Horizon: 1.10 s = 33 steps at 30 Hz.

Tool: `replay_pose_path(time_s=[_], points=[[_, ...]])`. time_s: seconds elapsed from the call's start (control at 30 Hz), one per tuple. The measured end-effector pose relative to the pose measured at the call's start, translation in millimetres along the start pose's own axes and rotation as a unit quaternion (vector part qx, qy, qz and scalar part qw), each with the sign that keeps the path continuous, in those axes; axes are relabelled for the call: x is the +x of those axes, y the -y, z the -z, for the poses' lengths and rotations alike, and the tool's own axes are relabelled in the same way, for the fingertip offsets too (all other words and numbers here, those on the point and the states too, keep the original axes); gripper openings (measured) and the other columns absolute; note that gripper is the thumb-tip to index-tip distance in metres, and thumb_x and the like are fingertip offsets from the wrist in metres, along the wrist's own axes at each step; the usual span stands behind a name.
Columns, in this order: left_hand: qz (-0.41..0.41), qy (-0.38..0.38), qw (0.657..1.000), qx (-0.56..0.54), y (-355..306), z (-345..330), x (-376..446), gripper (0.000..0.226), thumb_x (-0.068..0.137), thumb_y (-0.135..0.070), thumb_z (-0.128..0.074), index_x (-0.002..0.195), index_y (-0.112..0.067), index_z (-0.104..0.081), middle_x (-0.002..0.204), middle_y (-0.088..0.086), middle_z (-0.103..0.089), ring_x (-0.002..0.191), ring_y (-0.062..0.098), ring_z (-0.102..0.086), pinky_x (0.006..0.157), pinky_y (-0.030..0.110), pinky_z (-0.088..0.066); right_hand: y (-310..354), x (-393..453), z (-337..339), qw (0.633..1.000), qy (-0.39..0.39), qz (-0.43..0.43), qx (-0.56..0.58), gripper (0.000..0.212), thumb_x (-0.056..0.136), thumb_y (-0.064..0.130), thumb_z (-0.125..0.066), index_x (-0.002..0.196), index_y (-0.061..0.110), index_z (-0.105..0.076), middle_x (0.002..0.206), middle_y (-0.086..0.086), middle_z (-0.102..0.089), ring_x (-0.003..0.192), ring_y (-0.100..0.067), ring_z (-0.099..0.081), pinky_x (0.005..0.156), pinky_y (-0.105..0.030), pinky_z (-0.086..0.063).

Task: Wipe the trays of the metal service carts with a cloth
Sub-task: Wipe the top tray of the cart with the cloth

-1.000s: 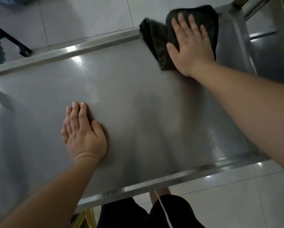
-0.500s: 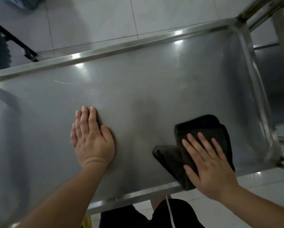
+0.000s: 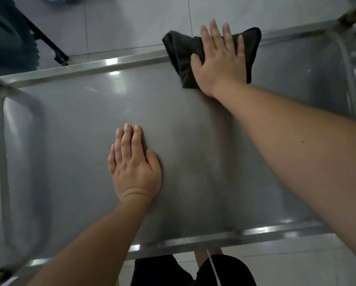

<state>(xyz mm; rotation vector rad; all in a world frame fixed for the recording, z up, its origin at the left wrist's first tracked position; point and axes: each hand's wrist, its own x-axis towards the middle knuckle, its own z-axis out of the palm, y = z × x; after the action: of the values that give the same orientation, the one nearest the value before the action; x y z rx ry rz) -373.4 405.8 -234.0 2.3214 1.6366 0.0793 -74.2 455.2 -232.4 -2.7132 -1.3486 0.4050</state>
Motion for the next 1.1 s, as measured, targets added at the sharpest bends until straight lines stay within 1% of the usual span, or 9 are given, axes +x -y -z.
replay_pose_path(time_s=[0.13, 0.27, 0.4, 0.47, 0.57, 0.7, 0.9, 1.0, 1.1], points=[[-0.004, -0.003, 1.0, 0.003, 1, -1, 0, 0.065, 0.1, -0.038, -0.04, 0.164, -0.026, -0.033, 0.174, -0.002, -0.024, 0.162, 0.015, -0.01, 0.13, 0.032, 0.002, -3, -65, -8, 0.999, 0.017, 0.043, 0.0, 0.071, 0.105, 0.059, -0.014, 0.168, 0.027, -0.014, 0.176, 0.002, -0.01, 0.162, -0.023, -0.002, 0.13, -0.052, 0.0], [-0.002, -0.001, 1.0, -0.003, 2, 1, 0, 0.065, 0.101, -0.038, -0.04, 0.164, -0.025, -0.034, 0.174, -0.002, -0.025, 0.162, 0.016, -0.011, 0.129, 0.031, 0.003, -6, -210, -27, 0.997, 0.004, 0.077, 0.003, 0.063, 0.108, 0.048, -0.03, 0.166, 0.023, -0.03, 0.173, 0.002, -0.024, 0.161, -0.026, -0.015, 0.127, -0.056, -0.015], [-0.002, 0.002, 1.0, -0.015, 3, 0, -1, 0.065, 0.101, -0.037, -0.041, 0.165, -0.025, -0.033, 0.175, -0.003, -0.023, 0.162, 0.015, -0.009, 0.13, 0.032, 0.003, -15, -358, -51, 0.991, 0.058, 0.123, -0.012, 0.065, 0.103, 0.047, -0.044, 0.164, 0.025, -0.035, 0.173, 0.005, -0.025, 0.16, -0.025, -0.023, 0.122, -0.061, -0.027], [-0.002, 0.001, 1.0, -0.021, 3, -1, -1, 0.065, 0.101, -0.035, -0.043, 0.164, -0.025, -0.033, 0.175, -0.002, -0.024, 0.162, 0.015, -0.01, 0.13, 0.033, 0.001, -16, -386, -53, 0.985, 0.086, 0.148, -0.011, 0.065, 0.098, 0.05, -0.052, 0.16, 0.03, -0.043, 0.169, 0.009, -0.034, 0.155, -0.023, -0.033, 0.119, -0.058, -0.032], [-0.003, 0.007, 1.0, -0.023, 3, -1, 0, 0.065, 0.101, -0.035, -0.043, 0.165, -0.023, -0.033, 0.175, -0.002, -0.024, 0.163, 0.016, -0.01, 0.131, 0.036, -0.001, -19, -352, -49, 0.982, 0.084, 0.171, -0.017, 0.072, 0.092, 0.056, -0.058, 0.159, 0.034, -0.042, 0.165, 0.01, -0.038, 0.152, -0.023, -0.038, 0.124, -0.049, -0.025], [-0.007, 0.011, 1.0, -0.028, 4, 1, 1, 0.065, 0.101, -0.036, -0.041, 0.165, -0.023, -0.035, 0.174, -0.002, -0.024, 0.163, 0.017, -0.011, 0.131, 0.038, -0.004, -1, -234, -42, 0.983, 0.034, 0.174, -0.041, 0.076, 0.095, 0.056, -0.049, 0.164, 0.027, -0.034, 0.173, 0.0, -0.026, 0.16, -0.029, -0.02, 0.127, -0.056, -0.018], [-0.012, 0.029, 0.999, -0.024, 6, 1, 0, 0.065, 0.106, -0.035, -0.038, 0.168, -0.026, -0.024, 0.177, -0.005, -0.014, 0.163, 0.013, 0.0, 0.13, 0.034, 0.006, 54, -57, -18, 0.999, 0.019, 0.034, -0.02, 0.072, 0.1, 0.069, -0.016, 0.166, 0.042, -0.015, 0.176, 0.007, -0.005, 0.162, -0.028, 0.002, 0.128, -0.057, 0.001], [-0.016, 0.034, 0.999, -0.024, 8, 1, 0, 0.065, 0.106, -0.036, -0.035, 0.169, -0.027, -0.02, 0.177, -0.006, -0.01, 0.163, 0.011, 0.004, 0.13, 0.035, 0.007, 71, -37, -18, 1.0, 0.017, 0.013, -0.001, 0.072, 0.1, 0.07, -0.014, 0.166, 0.042, -0.012, 0.176, 0.009, -0.002, 0.162, -0.026, 0.007, 0.128, -0.056, 0.003], [-0.016, 0.036, 0.999, -0.024, 8, 3, -1, 0.065, 0.105, -0.037, -0.031, 0.169, -0.026, -0.021, 0.177, -0.005, -0.012, 0.163, 0.013, 0.001, 0.131, 0.037, 0.004, 61, -82, -24, 0.997, 0.011, 0.079, -0.007, 0.07, 0.102, 0.066, -0.019, 0.166, 0.037, -0.021, 0.175, 0.01, -0.012, 0.162, -0.022, -0.003, 0.129, -0.054, -0.002]])
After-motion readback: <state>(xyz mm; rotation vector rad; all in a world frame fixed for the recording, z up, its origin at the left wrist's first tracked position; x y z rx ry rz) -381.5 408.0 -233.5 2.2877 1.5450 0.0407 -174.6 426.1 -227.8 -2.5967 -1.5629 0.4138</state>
